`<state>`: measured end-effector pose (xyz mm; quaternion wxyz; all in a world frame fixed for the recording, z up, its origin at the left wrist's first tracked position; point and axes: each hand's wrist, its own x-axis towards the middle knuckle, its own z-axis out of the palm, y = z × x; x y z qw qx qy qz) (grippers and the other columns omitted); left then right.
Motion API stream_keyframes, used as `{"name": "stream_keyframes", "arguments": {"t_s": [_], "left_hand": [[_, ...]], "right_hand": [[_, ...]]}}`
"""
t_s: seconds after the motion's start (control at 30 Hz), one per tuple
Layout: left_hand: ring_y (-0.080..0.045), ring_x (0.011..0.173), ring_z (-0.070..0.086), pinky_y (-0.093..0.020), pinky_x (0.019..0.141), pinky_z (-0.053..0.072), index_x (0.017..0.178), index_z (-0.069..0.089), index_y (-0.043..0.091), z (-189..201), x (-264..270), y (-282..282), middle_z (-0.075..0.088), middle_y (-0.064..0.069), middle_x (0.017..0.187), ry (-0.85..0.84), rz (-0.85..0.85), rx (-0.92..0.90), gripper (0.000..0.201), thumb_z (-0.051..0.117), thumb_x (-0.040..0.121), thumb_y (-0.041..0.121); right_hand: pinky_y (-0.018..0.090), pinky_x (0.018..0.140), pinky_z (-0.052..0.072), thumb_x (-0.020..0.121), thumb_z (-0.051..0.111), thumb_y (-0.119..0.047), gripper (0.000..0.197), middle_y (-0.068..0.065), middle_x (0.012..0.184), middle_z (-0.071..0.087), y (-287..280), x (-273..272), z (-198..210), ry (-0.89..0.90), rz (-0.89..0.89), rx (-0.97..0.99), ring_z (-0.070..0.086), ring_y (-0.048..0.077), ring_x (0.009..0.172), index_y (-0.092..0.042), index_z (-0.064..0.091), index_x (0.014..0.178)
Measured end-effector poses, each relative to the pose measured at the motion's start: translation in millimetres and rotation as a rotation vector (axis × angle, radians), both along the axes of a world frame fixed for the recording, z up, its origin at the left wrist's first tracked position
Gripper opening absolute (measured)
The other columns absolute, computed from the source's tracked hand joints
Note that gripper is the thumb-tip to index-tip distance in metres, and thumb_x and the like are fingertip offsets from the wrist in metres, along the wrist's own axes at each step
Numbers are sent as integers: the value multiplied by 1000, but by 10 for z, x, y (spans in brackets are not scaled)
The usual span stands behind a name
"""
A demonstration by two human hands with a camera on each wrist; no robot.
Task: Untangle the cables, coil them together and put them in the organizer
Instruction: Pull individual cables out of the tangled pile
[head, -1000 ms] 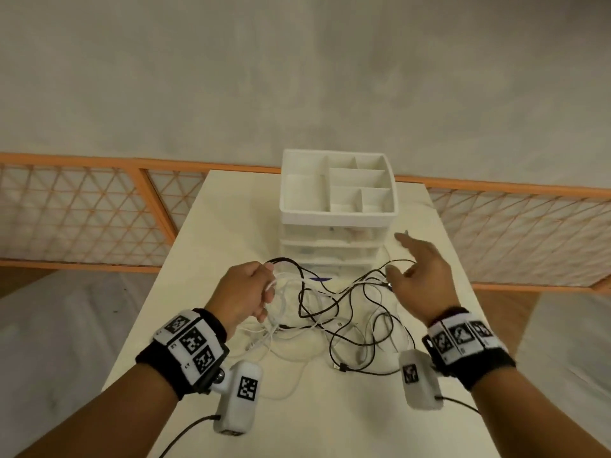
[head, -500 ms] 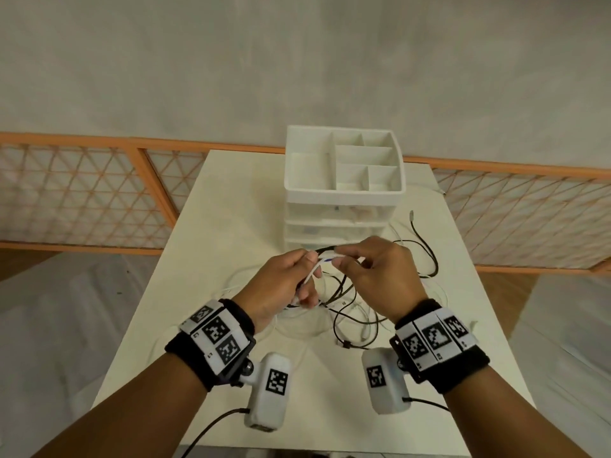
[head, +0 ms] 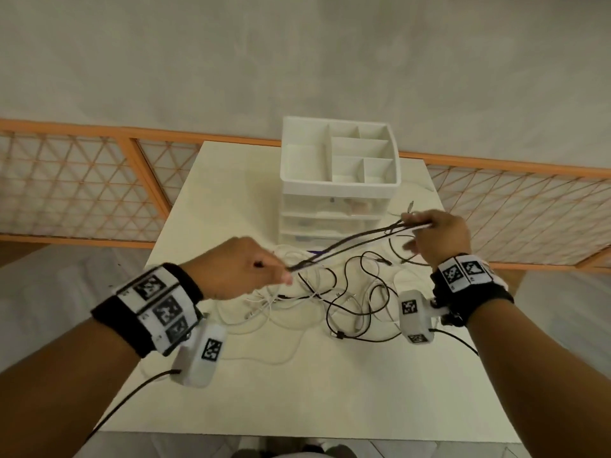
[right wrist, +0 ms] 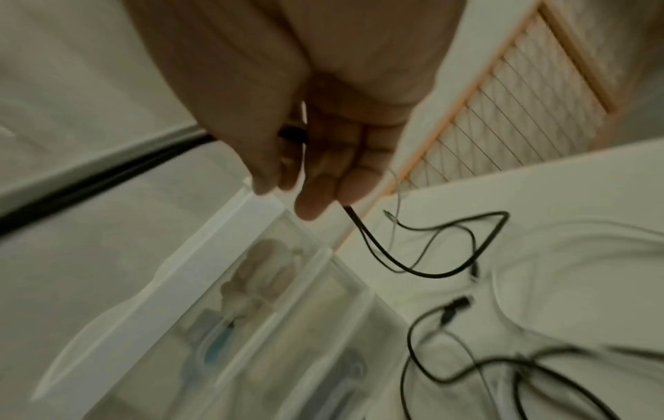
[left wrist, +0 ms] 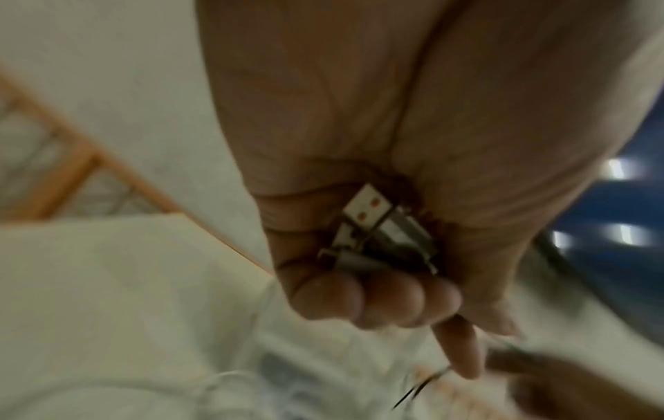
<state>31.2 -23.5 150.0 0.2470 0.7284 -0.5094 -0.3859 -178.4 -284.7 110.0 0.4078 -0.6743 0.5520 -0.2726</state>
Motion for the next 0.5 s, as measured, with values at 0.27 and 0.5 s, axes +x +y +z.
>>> {"name": "stream_keyframes", "arguments": {"t_s": [0.27, 0.5], "left_hand": [[-34, 82, 67, -44, 78, 57, 83, 68, 22, -804, -59, 36, 71, -8, 85, -219, 251, 154, 24, 48, 96, 18], [-28, 79, 66, -38, 74, 55, 108, 68, 28, -706, -170, -185, 73, -2, 91, -360, 206, -140, 24, 45, 101, 23]], "right_hand": [[28, 61, 56, 82, 61, -7, 98, 3, 75, 71, 450, 49, -276, 507, 503, -67, 66, 17, 66, -52, 10, 152], [37, 85, 56, 83, 66, -38, 91, 3, 94, 68, 1023, 290, -504, 482, 680, -138, 65, 19, 86, -52, 9, 153]]}}
